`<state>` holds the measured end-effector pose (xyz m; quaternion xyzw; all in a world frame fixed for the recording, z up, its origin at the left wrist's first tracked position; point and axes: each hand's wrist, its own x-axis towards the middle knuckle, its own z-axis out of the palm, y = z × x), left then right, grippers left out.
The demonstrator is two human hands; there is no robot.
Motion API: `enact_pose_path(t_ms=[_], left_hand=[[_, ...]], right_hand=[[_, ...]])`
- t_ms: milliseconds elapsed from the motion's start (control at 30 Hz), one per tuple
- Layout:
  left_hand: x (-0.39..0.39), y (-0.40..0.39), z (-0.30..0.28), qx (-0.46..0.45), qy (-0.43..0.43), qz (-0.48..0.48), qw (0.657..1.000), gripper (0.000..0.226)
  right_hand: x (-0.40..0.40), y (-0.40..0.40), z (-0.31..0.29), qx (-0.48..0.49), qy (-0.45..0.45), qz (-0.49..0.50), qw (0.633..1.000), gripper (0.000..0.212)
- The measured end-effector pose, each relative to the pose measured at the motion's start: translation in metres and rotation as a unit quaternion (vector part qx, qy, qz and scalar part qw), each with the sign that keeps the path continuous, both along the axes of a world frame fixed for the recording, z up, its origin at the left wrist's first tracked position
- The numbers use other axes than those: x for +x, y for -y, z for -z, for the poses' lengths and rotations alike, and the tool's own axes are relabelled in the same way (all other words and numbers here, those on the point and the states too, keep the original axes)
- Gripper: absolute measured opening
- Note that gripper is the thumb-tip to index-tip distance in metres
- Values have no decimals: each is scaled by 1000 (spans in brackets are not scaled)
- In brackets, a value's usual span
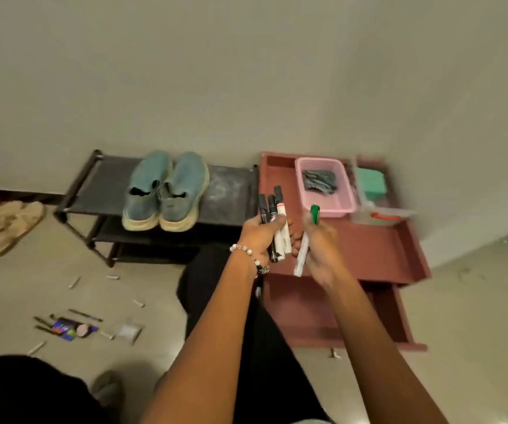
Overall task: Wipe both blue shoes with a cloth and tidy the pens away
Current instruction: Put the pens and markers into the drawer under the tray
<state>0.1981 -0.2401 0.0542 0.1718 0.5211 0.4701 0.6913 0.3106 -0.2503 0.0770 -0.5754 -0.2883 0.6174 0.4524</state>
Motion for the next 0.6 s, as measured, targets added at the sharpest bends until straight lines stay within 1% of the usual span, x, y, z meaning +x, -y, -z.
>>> enact_pose_path(t_ms=[33,67,133,200,267,333,400,467,533,600], left_hand=[[21,1,5,-13,1,25,1000,10],[40,4,13,-28,5,48,998,10],[73,11,36,-67,9,85,994,11],[99,22,59,-106,1,114,988,6],[121,35,78,-144,-6,150,978,6],[132,42,94,-177,-31,188,966,6],[137,42,111,-205,-64,235,948,10],[140,39,125,-221,-83,272,933,10],[145,37,137,-242,-87,284,924,11],[153,38,150,-272,-74,288,915,7]], right_hand=[[23,7,5,-12,-5,9,1000,13],[45,14,12,-29,-14,22,999,12],[83,31,32,-72,-31,53,995,19],[114,47,54,-112,-40,86,989,21],[140,61,73,-133,-42,109,984,17],[159,72,90,-147,-26,133,980,9],[175,78,110,-179,13,161,971,7],[189,76,139,-224,85,173,955,5],[201,68,170,-256,170,159,938,10],[210,58,196,-279,250,116,920,21]])
